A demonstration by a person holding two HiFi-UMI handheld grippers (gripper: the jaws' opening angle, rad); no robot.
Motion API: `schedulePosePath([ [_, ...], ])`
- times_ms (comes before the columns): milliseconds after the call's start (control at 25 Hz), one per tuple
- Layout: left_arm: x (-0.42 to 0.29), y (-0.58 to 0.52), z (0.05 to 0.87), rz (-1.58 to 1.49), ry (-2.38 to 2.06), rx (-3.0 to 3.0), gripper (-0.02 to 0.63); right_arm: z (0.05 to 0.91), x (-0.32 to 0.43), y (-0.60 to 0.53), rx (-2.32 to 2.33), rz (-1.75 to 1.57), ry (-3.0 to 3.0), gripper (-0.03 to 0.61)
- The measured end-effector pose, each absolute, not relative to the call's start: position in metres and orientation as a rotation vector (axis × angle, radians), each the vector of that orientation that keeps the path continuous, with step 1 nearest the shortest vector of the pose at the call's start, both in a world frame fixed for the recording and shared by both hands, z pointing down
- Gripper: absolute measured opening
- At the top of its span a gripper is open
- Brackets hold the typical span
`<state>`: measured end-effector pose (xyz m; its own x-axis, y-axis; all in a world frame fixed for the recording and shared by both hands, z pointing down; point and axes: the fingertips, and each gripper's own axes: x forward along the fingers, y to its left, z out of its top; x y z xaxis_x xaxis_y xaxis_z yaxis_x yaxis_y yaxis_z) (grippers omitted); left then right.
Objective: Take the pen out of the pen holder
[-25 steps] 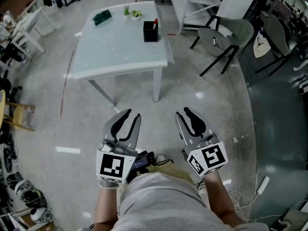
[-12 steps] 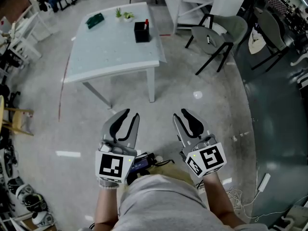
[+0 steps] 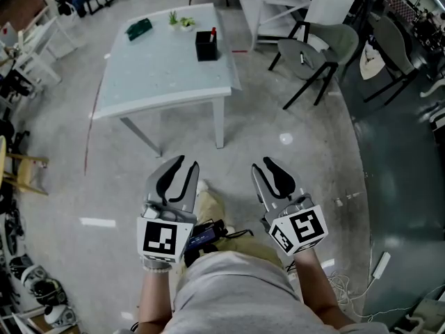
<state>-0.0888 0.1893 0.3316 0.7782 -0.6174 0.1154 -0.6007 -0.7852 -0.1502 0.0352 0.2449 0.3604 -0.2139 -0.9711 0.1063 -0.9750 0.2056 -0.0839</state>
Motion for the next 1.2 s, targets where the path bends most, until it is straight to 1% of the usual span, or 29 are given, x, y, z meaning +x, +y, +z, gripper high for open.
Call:
schedulePosePath([
  [320, -0.082, 0.164, 0.338, -0.208, 0.927, -2.875, 0.100, 0.368, 0.044, 0.221, 1.984, 0.192, -2.363, 0.109],
  [560, -0.078, 0.124, 0.338, -0.217, 0.936, -2.866, 0.112, 0.367, 0.046, 0.176, 1.978, 0.184, -2.365, 0.109],
  [1200, -0.054, -0.007, 0.331, -0.225, 0.892, -2.918, 0.113, 0.352, 0.066, 0.048, 1.995, 0.203, -2.332, 0.109],
])
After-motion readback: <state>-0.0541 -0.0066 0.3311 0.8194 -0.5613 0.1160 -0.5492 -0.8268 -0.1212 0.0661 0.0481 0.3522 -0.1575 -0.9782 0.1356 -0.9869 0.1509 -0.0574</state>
